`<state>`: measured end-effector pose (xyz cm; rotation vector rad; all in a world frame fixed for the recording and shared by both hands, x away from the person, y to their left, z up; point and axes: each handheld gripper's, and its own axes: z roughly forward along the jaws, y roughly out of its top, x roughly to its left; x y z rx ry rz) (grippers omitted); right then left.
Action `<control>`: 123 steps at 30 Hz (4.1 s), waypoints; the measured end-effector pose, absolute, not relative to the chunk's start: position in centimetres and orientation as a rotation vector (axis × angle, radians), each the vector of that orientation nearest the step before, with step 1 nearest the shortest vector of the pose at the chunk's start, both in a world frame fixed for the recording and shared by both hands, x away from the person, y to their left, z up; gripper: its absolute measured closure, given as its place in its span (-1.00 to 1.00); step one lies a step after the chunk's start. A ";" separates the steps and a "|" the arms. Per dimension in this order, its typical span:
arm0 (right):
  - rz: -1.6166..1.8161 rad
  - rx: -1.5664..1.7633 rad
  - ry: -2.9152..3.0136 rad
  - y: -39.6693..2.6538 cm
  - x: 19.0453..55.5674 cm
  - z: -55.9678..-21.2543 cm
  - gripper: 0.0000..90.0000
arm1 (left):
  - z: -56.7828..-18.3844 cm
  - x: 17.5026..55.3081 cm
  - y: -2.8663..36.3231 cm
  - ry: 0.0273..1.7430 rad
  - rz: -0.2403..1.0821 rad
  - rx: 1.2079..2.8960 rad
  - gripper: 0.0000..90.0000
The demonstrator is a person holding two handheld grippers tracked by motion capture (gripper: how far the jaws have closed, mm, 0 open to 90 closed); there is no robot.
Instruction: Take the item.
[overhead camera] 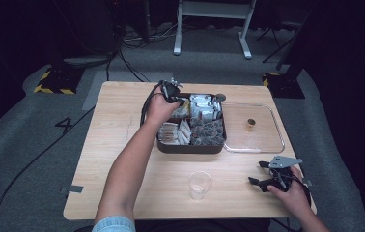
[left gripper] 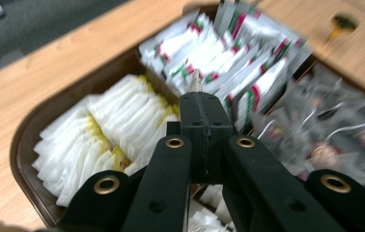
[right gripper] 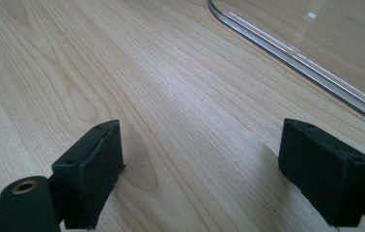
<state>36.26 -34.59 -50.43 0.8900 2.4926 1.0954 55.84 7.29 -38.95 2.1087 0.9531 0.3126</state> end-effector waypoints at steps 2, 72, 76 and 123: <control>1.096 0.892 2.493 -34.6 36.3 -50.4 -0.64 | -38.8 55.7 7.4 0.948 0.314 2.093 1.00; 1.096 0.890 2.492 -34.6 36.2 -50.4 -0.64 | -36.4 32.1 8.0 0.371 0.120 1.911 1.00; 1.096 0.890 2.493 -34.6 36.3 -50.4 -0.64 | -36.8 31.9 7.6 0.360 0.120 1.922 1.00; 1.096 0.890 2.492 -34.6 36.2 -50.4 -0.64 | -41.5 31.4 6.0 0.367 0.077 2.051 0.27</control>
